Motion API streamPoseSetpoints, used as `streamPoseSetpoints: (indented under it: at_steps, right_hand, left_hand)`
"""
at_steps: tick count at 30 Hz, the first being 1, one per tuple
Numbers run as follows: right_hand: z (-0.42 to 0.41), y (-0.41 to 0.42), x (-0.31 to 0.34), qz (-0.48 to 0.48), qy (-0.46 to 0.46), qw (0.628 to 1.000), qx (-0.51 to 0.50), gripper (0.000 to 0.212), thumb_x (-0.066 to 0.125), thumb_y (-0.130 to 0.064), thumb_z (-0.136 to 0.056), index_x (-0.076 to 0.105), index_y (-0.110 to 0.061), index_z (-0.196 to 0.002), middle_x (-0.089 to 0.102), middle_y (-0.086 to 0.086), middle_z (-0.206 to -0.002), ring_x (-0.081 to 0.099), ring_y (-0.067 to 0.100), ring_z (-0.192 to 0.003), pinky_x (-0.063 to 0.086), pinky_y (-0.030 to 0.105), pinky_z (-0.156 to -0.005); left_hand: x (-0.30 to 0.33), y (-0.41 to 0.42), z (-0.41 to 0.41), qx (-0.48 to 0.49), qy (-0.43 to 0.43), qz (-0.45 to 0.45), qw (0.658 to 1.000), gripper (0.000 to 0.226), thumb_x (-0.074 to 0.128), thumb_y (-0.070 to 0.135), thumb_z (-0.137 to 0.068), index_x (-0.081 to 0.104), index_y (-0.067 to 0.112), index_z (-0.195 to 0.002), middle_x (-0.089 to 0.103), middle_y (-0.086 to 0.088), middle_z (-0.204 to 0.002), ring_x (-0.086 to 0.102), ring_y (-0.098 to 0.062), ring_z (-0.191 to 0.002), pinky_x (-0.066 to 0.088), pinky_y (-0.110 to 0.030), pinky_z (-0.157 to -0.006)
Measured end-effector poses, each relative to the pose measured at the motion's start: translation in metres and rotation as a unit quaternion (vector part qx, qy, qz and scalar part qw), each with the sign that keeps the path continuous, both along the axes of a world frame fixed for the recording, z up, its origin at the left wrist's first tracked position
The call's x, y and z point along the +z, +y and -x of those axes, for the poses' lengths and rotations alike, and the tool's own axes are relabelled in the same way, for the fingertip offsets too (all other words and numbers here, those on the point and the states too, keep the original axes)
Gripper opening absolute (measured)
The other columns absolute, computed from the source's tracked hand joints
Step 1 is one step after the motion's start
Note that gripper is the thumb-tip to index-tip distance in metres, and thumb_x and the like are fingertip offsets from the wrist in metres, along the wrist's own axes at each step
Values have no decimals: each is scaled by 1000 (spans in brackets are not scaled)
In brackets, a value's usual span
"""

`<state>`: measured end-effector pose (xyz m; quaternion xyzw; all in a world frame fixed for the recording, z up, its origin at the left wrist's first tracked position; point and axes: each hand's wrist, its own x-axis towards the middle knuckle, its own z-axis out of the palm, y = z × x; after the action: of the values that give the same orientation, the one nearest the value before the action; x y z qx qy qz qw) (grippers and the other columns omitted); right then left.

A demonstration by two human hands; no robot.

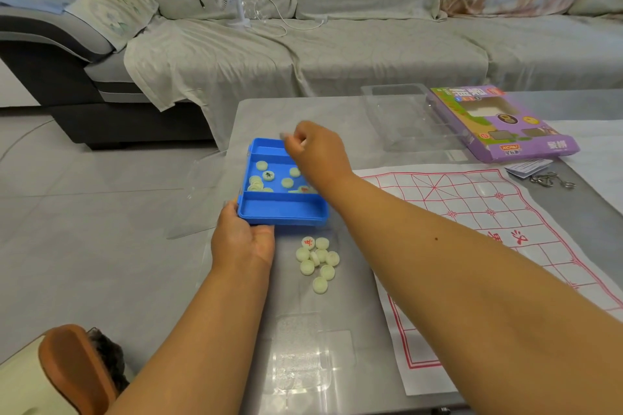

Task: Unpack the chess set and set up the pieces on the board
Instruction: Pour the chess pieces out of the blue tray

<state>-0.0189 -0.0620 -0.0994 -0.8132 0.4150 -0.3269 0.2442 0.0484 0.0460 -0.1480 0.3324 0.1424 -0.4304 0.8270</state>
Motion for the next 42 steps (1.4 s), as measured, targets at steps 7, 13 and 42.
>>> streamPoseSetpoints:
  at_steps: [7,13,42]
  right_hand:
    - [43,8,-27,-56,-43,987,-145,40,49,-33,-94,31,-19,-61,38,-5,-58,34,13,-54,25,30,-53]
    - [38,28,-69,47,228,972,11,26,42,-36,-96,52,-15,-83,54,5,-77,45,19,-71,33,30,-58]
    - [19,10,-12,42,65,997,23,31,39,-17,-94,63,-12,-113,64,1,-111,50,16,-106,40,27,-86]
  left_hand:
    - [-10,4,-35,65,13,24,998,18,45,7,-93,62,8,-99,66,-13,-117,67,-25,-102,55,-48,-86]
    - [-19,9,-42,69,4,12,998,19,47,7,-92,63,9,-102,66,-12,-118,67,-23,-103,56,-47,-85]
    - [-2,7,-23,36,-3,38,999,22,46,15,-97,61,8,-112,68,-13,-112,69,-24,-98,57,-42,-85]
